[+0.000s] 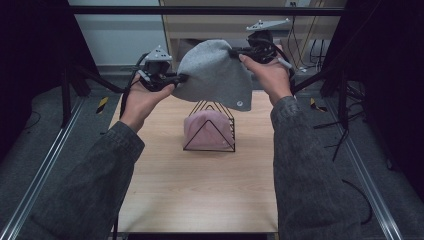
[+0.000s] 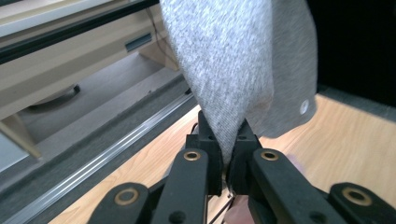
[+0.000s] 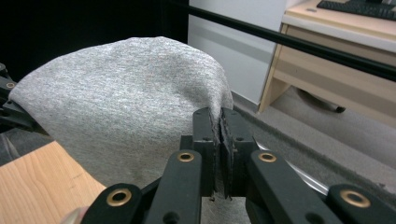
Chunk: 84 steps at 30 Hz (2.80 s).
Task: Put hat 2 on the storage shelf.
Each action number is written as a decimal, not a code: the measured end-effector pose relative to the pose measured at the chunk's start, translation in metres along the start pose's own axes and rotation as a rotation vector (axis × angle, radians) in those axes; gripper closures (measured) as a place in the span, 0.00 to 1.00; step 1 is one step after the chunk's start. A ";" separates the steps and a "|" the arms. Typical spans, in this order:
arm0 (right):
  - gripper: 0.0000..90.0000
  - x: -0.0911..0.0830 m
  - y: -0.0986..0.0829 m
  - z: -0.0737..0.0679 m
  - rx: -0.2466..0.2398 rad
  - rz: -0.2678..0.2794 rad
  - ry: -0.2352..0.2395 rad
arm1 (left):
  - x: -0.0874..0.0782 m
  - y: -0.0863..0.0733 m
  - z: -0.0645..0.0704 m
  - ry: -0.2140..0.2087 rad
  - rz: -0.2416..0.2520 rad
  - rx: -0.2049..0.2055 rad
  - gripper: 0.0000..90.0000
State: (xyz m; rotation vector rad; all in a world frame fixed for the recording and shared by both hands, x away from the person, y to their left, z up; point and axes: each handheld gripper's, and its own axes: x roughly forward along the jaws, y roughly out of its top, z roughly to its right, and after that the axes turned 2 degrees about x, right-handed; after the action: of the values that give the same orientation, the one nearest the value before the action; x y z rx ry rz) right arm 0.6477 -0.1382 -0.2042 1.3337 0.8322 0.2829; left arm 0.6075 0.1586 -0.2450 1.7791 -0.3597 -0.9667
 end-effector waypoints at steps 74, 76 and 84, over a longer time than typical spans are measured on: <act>0.95 0.047 -0.127 -0.013 0.068 -0.195 0.002 | 0.067 -0.115 -0.005 -0.021 -0.165 -0.136 0.96; 0.95 0.049 -0.129 -0.014 0.068 -0.202 0.002 | 0.069 -0.118 -0.006 -0.023 -0.168 -0.140 0.96; 0.95 0.054 -0.135 -0.017 0.071 -0.212 0.008 | 0.074 -0.132 -0.007 -0.024 -0.185 -0.162 0.96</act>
State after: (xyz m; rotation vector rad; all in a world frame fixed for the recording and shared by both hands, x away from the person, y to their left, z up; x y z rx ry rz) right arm 0.6367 -0.1259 -0.3494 1.2986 0.9890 0.0928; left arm 0.6338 0.1715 -0.3939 1.6749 -0.1282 -1.1159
